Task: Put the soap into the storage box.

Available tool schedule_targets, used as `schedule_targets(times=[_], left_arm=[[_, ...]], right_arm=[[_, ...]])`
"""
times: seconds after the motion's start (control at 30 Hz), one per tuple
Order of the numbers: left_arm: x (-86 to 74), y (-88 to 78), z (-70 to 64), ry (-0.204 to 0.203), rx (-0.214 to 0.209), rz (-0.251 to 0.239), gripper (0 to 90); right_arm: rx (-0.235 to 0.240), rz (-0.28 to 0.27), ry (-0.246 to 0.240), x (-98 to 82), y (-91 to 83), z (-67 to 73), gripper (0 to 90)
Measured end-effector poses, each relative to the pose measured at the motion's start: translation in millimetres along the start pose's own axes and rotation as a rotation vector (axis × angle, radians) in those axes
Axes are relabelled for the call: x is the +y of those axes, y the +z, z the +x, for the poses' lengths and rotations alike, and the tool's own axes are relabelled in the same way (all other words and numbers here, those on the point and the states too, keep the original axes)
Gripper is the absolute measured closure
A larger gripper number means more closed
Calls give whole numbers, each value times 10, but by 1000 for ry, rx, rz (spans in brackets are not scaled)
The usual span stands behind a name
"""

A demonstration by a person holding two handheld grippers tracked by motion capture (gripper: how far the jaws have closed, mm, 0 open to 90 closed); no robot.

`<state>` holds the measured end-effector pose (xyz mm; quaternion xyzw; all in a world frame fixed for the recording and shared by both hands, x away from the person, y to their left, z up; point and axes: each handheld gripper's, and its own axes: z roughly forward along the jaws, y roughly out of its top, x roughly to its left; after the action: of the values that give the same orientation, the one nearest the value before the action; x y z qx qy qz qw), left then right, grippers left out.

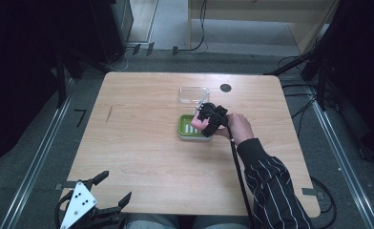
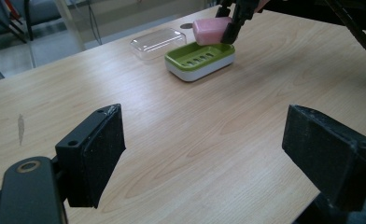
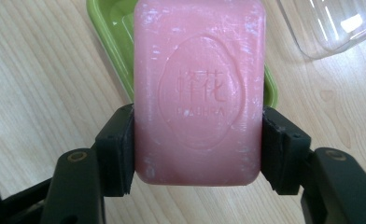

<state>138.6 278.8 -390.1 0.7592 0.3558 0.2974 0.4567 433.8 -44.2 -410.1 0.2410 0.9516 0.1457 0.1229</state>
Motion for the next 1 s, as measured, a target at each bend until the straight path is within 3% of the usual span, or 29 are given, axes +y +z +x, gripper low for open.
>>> schedule_targets(times=[1.0], left_arm=[[-3, -3, 0, 0, 3, 2, 140]], right_arm=[[22, -39, 48, 122, 249, -68, 386]])
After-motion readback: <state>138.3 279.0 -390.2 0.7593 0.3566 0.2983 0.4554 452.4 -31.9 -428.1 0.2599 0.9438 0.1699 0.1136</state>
